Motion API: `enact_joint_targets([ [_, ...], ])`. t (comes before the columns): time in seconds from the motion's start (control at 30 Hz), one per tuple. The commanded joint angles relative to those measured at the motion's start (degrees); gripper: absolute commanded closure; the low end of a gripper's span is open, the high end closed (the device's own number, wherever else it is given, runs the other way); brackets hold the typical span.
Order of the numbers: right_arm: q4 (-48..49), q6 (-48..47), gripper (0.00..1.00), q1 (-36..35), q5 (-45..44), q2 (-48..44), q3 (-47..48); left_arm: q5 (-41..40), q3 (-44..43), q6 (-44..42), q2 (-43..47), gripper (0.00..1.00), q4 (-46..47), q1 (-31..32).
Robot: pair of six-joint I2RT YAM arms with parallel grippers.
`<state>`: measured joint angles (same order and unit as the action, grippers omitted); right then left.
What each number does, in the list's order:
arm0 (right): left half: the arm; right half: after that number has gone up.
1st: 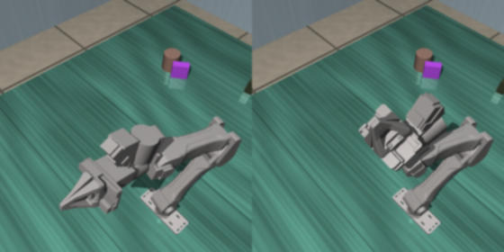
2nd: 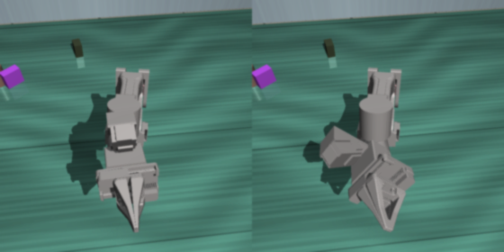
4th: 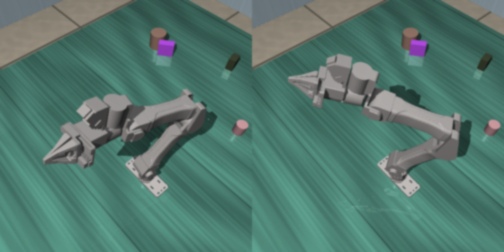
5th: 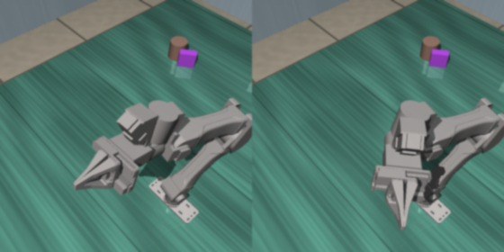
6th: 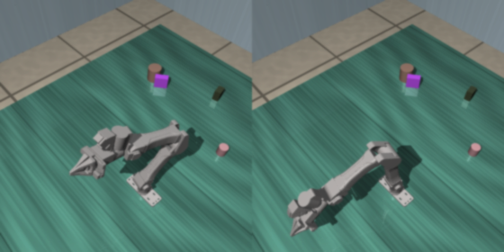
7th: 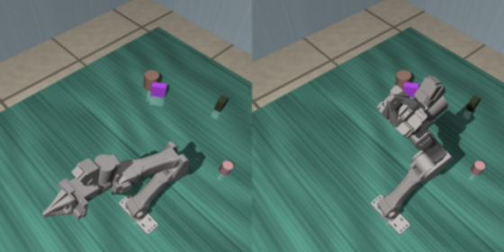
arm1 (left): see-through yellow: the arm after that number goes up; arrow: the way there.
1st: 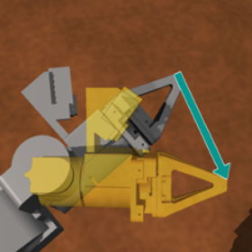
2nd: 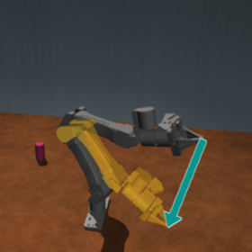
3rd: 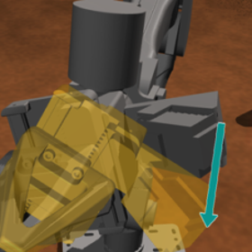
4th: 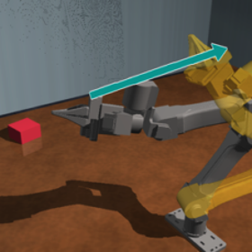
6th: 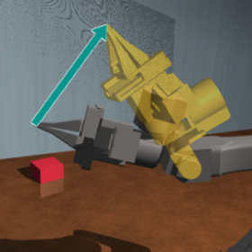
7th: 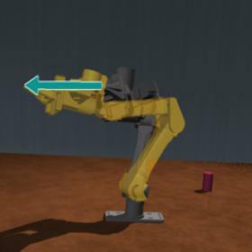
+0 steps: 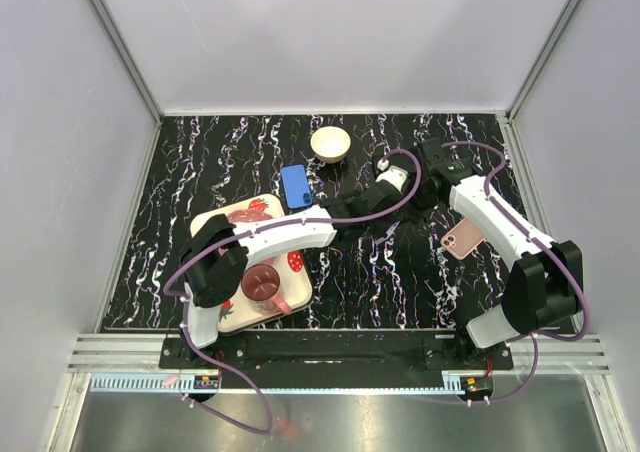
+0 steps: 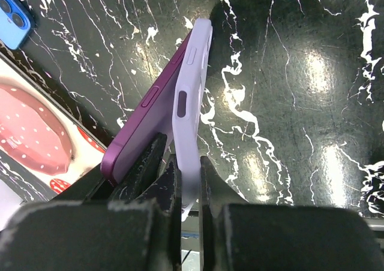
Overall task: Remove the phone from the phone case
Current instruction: Remove the phone case from the phone.
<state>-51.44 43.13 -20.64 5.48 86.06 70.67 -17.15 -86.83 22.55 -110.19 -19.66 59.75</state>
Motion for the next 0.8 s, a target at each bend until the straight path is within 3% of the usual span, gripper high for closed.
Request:
enact_joint_targets([
  [0.0,-0.1,-2.1,1.0,-0.9,-0.9,-1.6,0.3,0.4,0.3,0.5,5.2,1.0,-2.4,-0.4],
  [0.37,-2.1,-4.5,1.0,-1.0,-9.6,-1.0,-1.9,11.1,2.0,13.1,16.3,1.0,-4.0,-10.5],
  [0.63,-2.1,-4.2,1.0,-0.3,-19.0,-3.7,-1.7,23.5,12.8,18.3,20.5,1.0,4.7,-19.5],
  [0.77,0.4,-5.2,1.0,4.4,-21.6,-5.7,0.8,30.8,15.3,18.5,20.4,1.0,7.7,-20.7],
])
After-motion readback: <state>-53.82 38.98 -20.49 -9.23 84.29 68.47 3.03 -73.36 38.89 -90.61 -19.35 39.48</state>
